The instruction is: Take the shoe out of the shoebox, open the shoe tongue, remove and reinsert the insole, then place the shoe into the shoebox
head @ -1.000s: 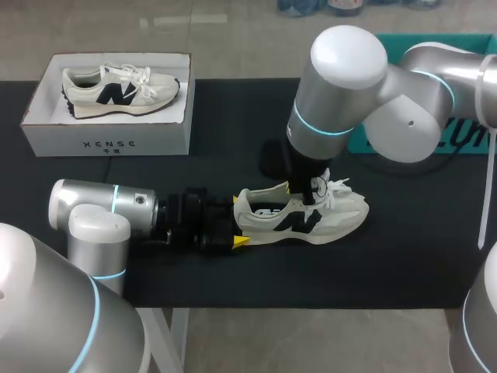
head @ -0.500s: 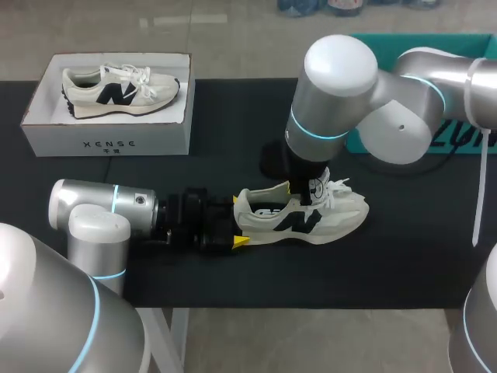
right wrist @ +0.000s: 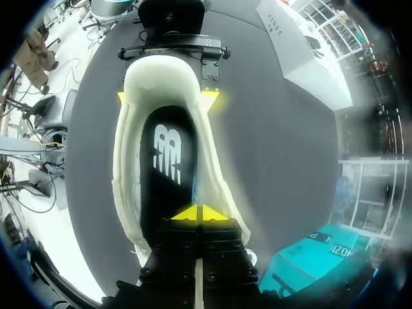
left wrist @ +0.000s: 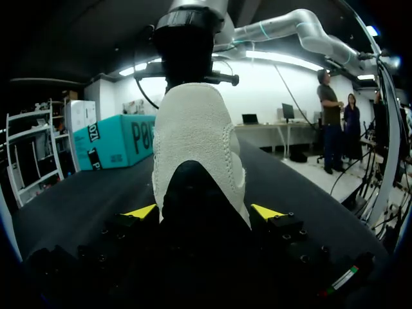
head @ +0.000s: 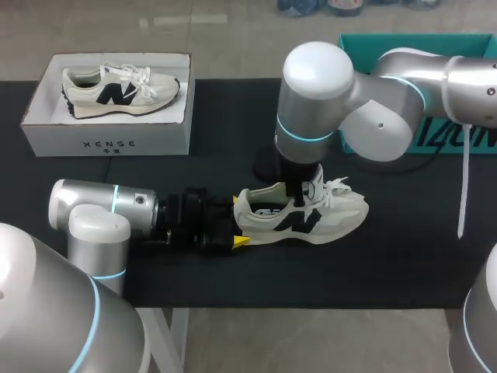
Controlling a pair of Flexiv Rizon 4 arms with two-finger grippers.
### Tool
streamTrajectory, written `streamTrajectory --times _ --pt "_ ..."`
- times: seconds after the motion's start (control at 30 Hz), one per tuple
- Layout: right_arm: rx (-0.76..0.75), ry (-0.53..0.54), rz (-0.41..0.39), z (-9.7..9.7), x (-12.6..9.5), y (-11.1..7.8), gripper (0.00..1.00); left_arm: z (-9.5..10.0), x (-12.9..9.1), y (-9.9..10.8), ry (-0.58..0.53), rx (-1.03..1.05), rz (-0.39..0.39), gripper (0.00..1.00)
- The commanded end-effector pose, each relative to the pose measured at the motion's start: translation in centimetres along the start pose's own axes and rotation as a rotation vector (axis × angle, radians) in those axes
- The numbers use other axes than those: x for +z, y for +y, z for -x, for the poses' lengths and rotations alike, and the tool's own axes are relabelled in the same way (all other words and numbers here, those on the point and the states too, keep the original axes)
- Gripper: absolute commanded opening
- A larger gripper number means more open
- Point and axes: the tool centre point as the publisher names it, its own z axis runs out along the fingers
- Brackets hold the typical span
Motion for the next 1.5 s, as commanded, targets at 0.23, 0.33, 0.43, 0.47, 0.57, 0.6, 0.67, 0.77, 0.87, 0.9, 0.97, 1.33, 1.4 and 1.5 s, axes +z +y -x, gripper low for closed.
streamTrajectory --times 0.23,0.33,0.43,0.47,0.57,0.6,0.67,0.77,0.87,0.9,0.97,1.33,1.4,1.5 --pt "-0.006 0.018 -0.021 -0.1 1.0 0.1 0.20 -0.1 0.1 0.2 -0.002 0.001 0.001 0.00" --pt "-0.009 0.019 -0.023 -0.3 0.9 0.0 0.29 -0.1 0.1 0.2 -0.002 0.001 0.001 0.00" --pt "-0.010 0.023 -0.023 -0.6 1.0 -0.1 0.30 -0.1 0.1 0.2 -0.002 0.001 0.001 0.00" --pt "-0.010 0.024 -0.022 -0.7 1.0 -0.1 0.28 -0.1 0.1 0.2 -0.002 0.001 0.001 0.00" --pt "-0.009 0.031 -0.025 -0.9 1.2 -0.2 0.28 -0.1 0.1 0.2 -0.002 0.001 0.001 0.00" --pt "-0.010 0.034 -0.027 -0.9 1.2 -0.2 0.30 -0.1 0.1 0.2 -0.002 0.001 0.001 0.00" --pt "-0.016 0.041 -0.035 -0.9 1.3 -0.2 0.35 -0.1 0.1 0.2 -0.002 0.001 0.001 0.00" --pt "-0.026 0.050 -0.046 -1.0 1.7 -0.1 0.39 -0.1 0.1 0.2 -0.002 0.001 0.001 0.00" --pt "-0.036 0.063 -0.056 -1.1 2.1 0.0 0.41 -0.1 0.1 0.2 -0.002 0.001 0.001 0.00" --pt "-0.037 0.065 -0.057 -1.1 2.4 0.0 0.41 -0.1 0.1 0.2 -0.002 0.001 0.001 0.00" --pt "-0.027 0.079 -0.052 -1.2 2.9 0.0 0.42 -0.1 0.1 0.2 -0.002 0.001 0.001 0.00" --pt "-0.044 0.175 -0.073 -4.1 6.8 -0.1 0.43 -0.1 0.1 0.2 -0.002 0.001 0.001 0.00" --pt "-0.046 0.194 -0.076 -4.8 7.2 -0.3 0.37 -0.1 0.1 0.2 -0.002 0.001 0.001 0.00" --pt "-0.048 0.208 -0.079 -5.3 7.4 -0.6 0.00 -0.1 0.1 0.2 -0.002 0.001 0.001 0.00"
